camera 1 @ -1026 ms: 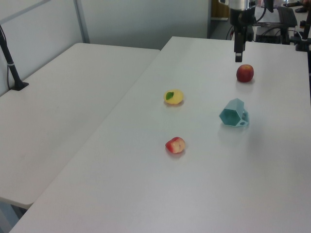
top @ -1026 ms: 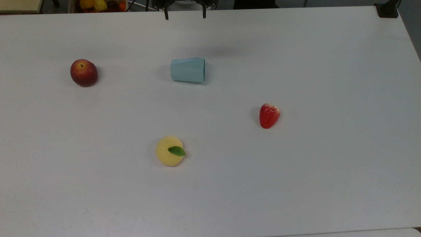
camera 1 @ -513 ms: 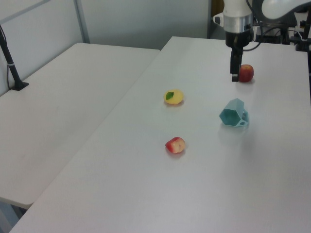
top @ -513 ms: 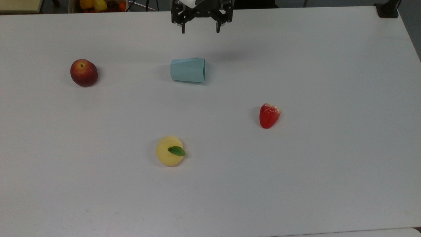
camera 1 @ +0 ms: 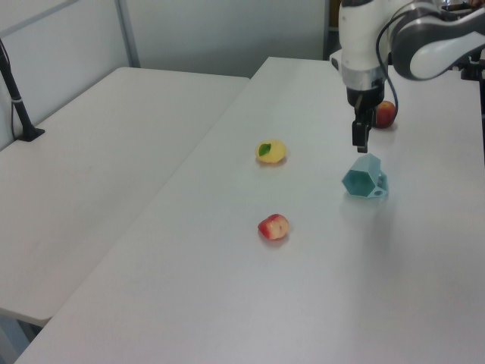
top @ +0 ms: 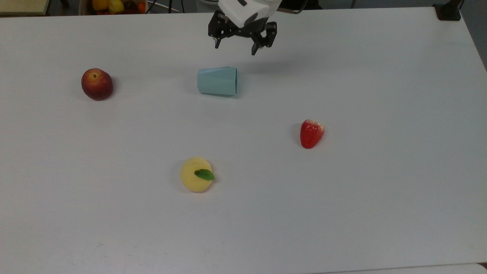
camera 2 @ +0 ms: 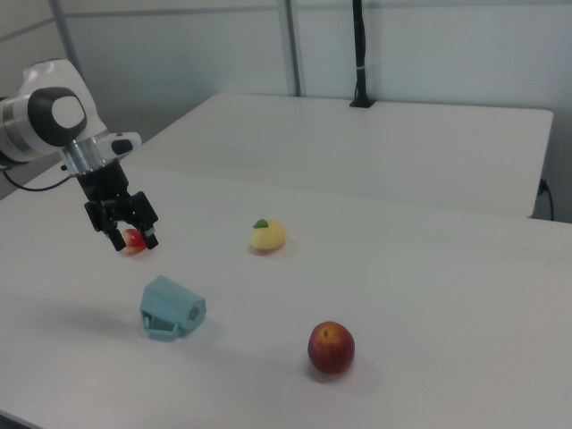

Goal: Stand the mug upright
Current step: 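Move the open gripper over the tipped teal mug and lower it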

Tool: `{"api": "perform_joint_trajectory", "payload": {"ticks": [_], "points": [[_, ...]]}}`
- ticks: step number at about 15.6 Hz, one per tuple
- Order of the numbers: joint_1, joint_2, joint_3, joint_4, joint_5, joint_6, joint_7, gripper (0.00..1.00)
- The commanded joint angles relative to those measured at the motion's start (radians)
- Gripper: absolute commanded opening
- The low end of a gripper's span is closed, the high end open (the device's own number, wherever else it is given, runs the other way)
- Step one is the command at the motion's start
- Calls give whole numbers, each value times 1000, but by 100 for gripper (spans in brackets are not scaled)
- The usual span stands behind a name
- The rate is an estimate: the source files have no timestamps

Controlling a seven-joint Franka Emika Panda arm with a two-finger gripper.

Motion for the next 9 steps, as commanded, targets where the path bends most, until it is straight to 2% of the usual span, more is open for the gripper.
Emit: {"api": "perform_joint_trajectory", "payload": {"ticks": [1, 6, 9], "points": [[24, 39, 2, -15, -57, 29, 92, 100], [32, 91, 2, -26, -172, 49, 180, 100], [29, 96, 2, -76, -249, 121, 261, 100]]}}
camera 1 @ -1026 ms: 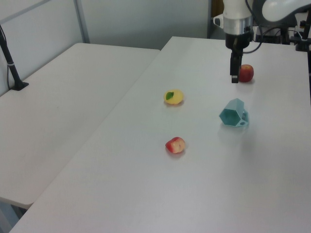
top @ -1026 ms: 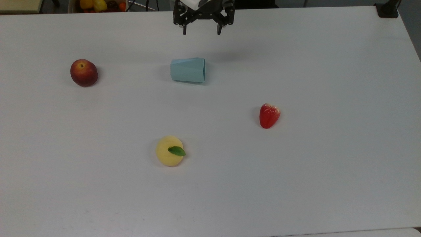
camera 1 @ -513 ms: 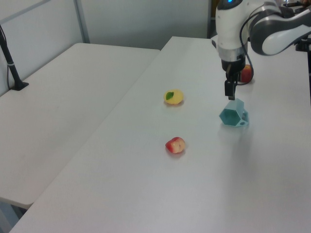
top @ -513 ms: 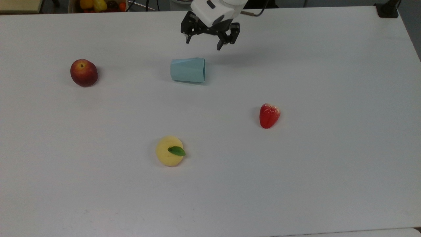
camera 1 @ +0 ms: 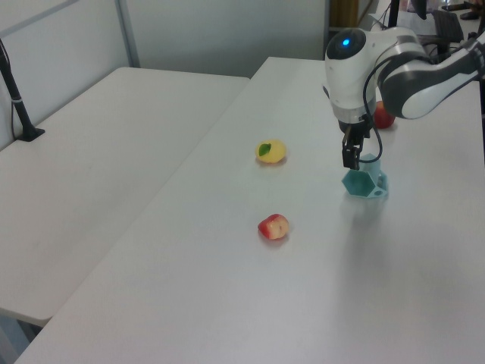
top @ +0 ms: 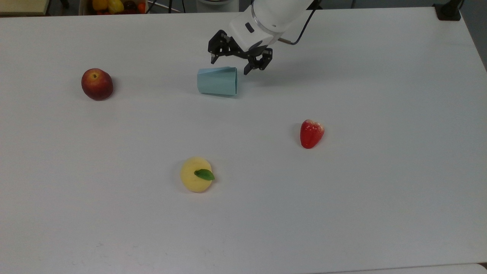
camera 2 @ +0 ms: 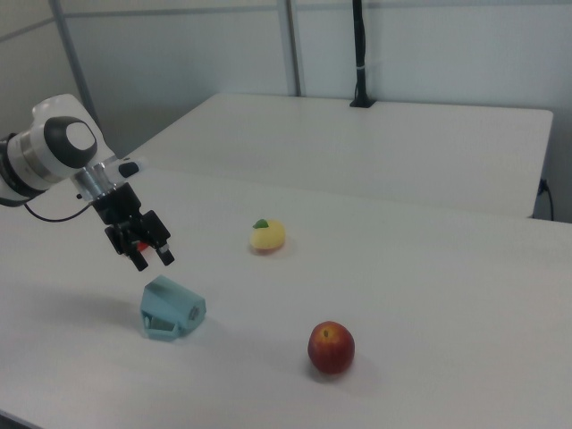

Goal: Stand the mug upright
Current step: 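Move the open gripper over the tipped teal mug and lower it, then close the gripper on the teal mug's body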

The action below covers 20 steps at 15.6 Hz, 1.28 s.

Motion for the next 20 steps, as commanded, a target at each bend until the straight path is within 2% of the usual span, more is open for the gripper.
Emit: {"api": "perform_joint_trajectory", "payload": {"ticks": [1, 7, 9, 11, 12, 13, 14, 18, 20], "points": [[8, 0, -3, -75, -93, 78, 116, 100], [-3, 20, -3, -103, -141, 85, 134, 99], [-13, 20, -3, -115, -145, 85, 133, 78], [-13, 20, -4, -130, -162, 84, 131, 46], [-13, 20, -4, -136, -168, 84, 131, 33], [-15, 20, -4, -136, -169, 82, 131, 7], [-15, 19, -4, -136, -169, 79, 131, 0], [-27, 0, -10, -121, -156, 76, 107, 0], [-38, -18, -15, -100, -118, 73, 43, 0]]}}
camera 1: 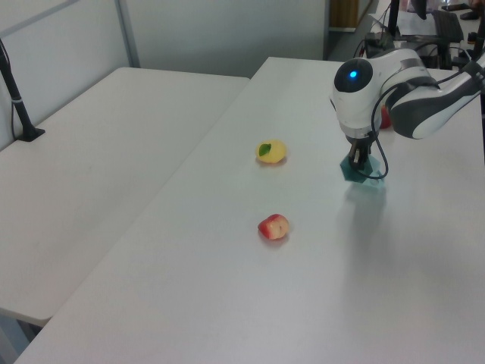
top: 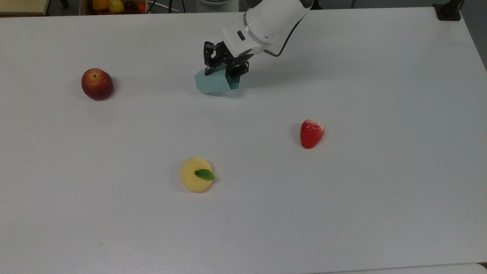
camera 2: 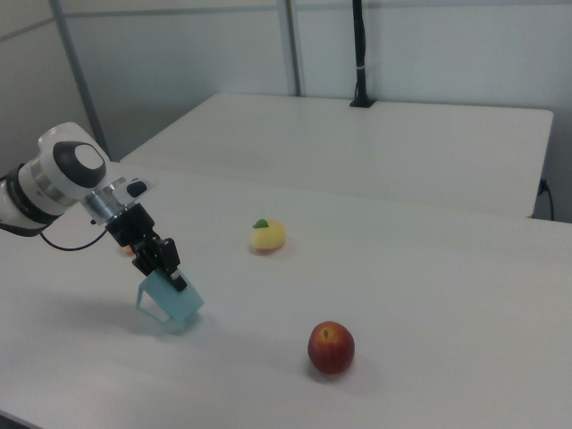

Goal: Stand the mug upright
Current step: 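Close the gripper on the teal mug's body, then lift and rotate the teal mug so its opening faces up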

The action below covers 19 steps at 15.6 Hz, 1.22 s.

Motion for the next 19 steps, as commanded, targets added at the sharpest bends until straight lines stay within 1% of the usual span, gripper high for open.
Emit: {"api": "perform_joint_trajectory", "payload": {"ticks": [1, 4, 6, 7, 8, 10, 11, 12, 14, 15, 16, 17, 19], "points": [[-20, -24, -11, 17, 98, 28, -105, 0], [-24, -46, -56, 74, 227, 26, -232, 0], [-24, -53, -76, 91, 288, 37, -309, 0], [-28, -49, -88, 98, 322, 40, -371, 0], [-42, -44, -96, 111, 378, 43, -460, 0], [-73, -43, -103, 137, 536, 80, -655, 0], [-77, -41, -131, 153, 608, 95, -744, 0], [-79, -37, -171, 175, 674, 103, -839, 0], [-80, -9, -208, 232, 802, 103, -1012, 0], [-80, 6, -221, 245, 825, 104, -1060, 0], [-80, 23, -226, 259, 828, 104, -1084, 0], [-80, 51, -226, 276, 827, 106, -1087, 0], [-79, 126, -228, 343, 825, 106, -1087, 0]]}}
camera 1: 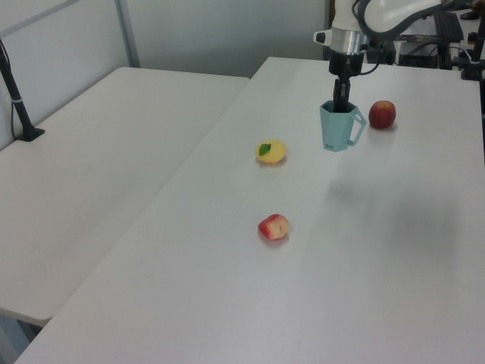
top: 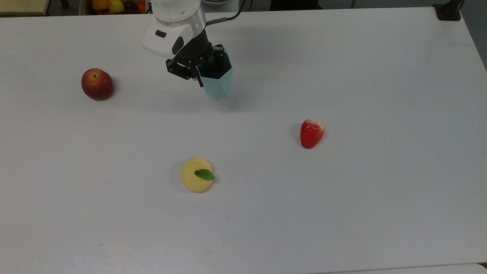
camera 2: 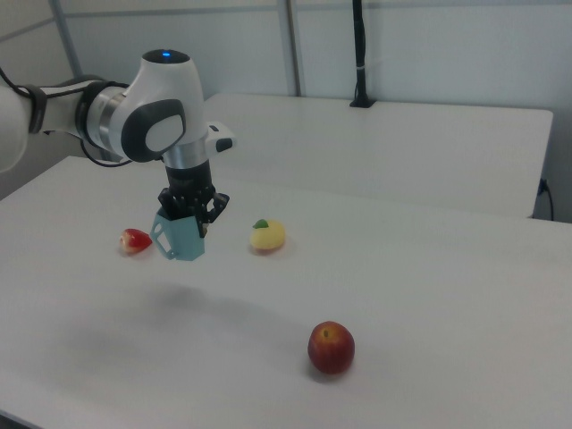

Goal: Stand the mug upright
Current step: 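Lift and rotate the teal mug so its opening faces up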

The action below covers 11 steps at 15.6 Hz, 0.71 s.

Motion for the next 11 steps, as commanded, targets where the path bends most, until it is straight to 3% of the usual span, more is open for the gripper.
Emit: {"api": "perform_joint_trajectory", "payload": {"ticks": [1, 7, 11], "points": [[17, 142, -8, 128, 21, 8, -33, 0], [20, 197, -8, 144, 10, 108, -34, 0], [21, 216, -8, 125, -39, 128, -39, 0]]}}
